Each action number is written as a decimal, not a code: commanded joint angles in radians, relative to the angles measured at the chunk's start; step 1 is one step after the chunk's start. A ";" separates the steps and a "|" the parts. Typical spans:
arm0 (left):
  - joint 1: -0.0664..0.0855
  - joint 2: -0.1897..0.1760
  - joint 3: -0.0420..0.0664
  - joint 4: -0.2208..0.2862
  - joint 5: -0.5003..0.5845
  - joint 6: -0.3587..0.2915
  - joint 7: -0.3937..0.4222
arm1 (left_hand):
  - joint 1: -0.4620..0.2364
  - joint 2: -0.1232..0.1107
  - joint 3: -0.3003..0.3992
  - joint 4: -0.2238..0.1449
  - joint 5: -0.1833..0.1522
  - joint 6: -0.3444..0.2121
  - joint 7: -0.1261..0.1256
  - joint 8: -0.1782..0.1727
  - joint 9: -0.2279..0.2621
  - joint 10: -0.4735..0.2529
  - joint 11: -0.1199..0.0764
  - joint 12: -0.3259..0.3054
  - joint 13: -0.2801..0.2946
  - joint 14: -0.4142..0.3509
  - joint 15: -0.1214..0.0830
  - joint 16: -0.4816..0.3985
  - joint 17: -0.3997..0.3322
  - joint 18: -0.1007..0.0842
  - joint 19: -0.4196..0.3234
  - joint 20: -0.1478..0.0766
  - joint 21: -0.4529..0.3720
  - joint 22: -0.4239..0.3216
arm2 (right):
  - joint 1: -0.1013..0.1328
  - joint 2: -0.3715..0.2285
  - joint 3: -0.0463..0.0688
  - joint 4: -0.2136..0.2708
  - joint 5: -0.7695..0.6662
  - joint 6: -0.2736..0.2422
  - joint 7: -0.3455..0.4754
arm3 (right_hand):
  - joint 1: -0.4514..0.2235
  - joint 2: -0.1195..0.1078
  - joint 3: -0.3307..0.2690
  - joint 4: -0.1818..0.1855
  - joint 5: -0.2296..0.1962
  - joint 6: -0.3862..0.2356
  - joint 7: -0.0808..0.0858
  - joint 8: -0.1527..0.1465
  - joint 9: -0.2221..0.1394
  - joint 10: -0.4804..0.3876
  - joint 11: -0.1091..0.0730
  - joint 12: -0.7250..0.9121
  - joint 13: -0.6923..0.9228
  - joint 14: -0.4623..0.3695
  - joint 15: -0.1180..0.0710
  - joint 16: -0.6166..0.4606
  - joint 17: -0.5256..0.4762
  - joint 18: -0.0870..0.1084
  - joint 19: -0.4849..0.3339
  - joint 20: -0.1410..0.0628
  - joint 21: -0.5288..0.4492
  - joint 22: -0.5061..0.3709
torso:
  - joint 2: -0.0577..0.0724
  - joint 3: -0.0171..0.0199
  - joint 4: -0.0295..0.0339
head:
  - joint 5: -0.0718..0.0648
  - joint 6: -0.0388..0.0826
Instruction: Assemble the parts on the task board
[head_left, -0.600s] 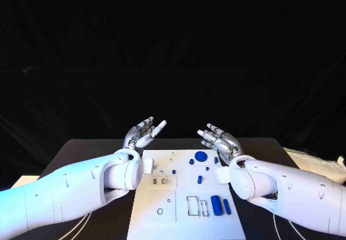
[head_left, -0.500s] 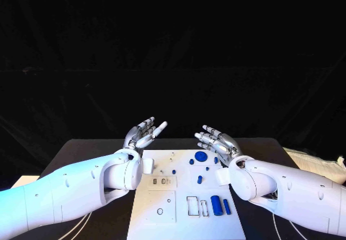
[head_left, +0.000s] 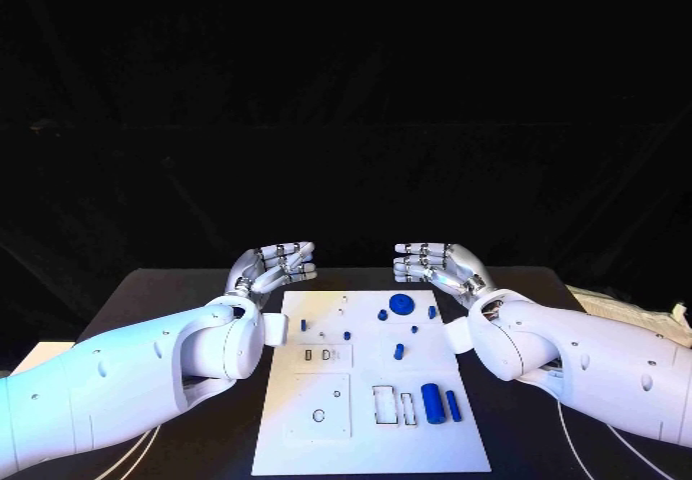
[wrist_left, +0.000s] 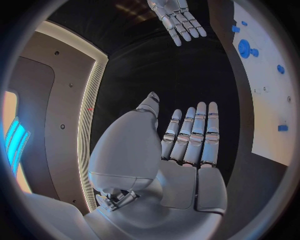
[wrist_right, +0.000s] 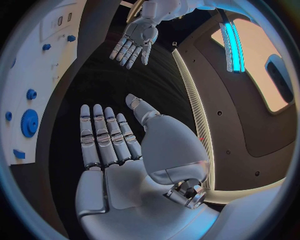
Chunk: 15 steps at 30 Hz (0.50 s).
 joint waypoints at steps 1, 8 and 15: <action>0.003 -0.022 0.002 0.026 -0.023 0.042 0.023 | 0.012 0.008 -0.005 -0.017 -0.004 0.046 -0.002 0.010 0.001 0.056 -0.020 0.006 0.002 0.066 -0.022 0.015 0.020 0.014 0.072 -0.023 0.020 0.005 | 0.012 -0.007 0.005 -0.002 -0.216 -0.030 0.016 | 0.007 -0.018 0.086 -0.030 -0.009 0.178 0.020 -0.002 0.001 0.186 -0.037 -0.024 0.003 0.205 -0.050 0.009 0.004 0.031 0.161 -0.039 0.056 0.004 | 0.022 0.0013 0.0012 | -0.002 -0.004; 0.006 -0.092 0.007 0.129 -0.068 0.064 0.020 | 0.043 0.021 -0.010 -0.059 -0.004 0.121 -0.023 0.012 0.003 0.153 -0.048 -0.007 0.005 0.162 -0.057 0.016 0.075 0.013 0.188 -0.060 0.031 0.003 | 0.046 -0.025 0.028 -0.014 -0.501 -0.020 -0.060 | 0.020 -0.043 0.120 -0.032 -0.010 0.233 0.002 -0.008 0.003 0.272 -0.068 -0.036 0.004 0.348 -0.098 0.039 0.022 0.029 0.272 -0.098 0.133 0.034 | 0.075 0.0034 0.0063 | -0.014 0.010; 0.010 -0.120 0.018 0.194 -0.078 0.110 -0.007 | 0.043 0.020 -0.016 -0.070 -0.004 0.122 -0.022 -0.003 -0.002 0.156 -0.047 -0.030 0.000 0.174 -0.060 0.005 0.097 0.011 0.209 -0.065 0.025 -0.001 | 0.070 -0.036 0.048 -0.028 -0.873 0.016 -0.222 | 0.064 -0.073 0.078 -0.028 -0.020 0.328 -0.037 0.009 0.012 0.402 -0.114 -0.021 0.013 0.484 -0.156 0.080 0.062 0.023 0.389 -0.164 0.307 0.128 | 0.110 -0.0028 0.0275 | -0.039 0.024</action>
